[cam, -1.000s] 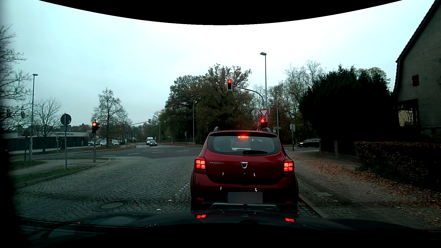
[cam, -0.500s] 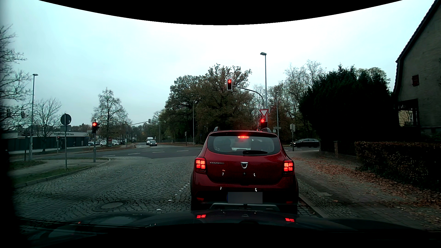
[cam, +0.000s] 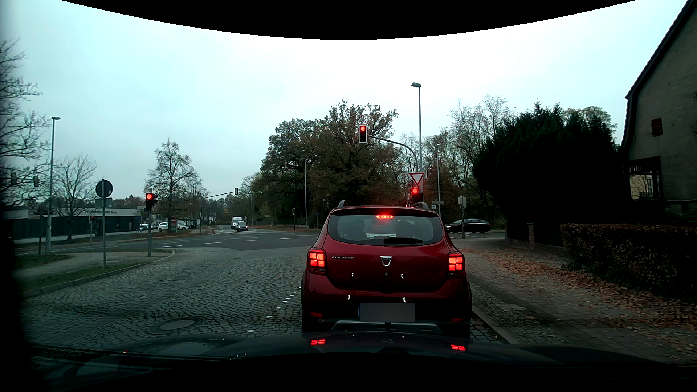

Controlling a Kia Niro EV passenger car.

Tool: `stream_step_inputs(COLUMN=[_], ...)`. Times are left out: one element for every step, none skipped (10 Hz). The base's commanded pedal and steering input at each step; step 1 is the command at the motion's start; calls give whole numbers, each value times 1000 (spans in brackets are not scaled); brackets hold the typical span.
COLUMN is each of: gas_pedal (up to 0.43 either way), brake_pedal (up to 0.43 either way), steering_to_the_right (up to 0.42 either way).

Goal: Follow the waypoints while adhering to traffic rules and regulations

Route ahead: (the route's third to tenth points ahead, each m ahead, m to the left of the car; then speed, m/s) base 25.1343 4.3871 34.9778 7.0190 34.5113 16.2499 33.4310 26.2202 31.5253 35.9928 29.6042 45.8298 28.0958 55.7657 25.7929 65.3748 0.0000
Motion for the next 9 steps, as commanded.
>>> stream_step_inputs(gas_pedal=[0,0,0,0,0,0,0,0,0], brake_pedal=[402,402,402,396,402,402,402,402,402], steering_to_the_right=[3,3,3,3,3,3,3,2,3])
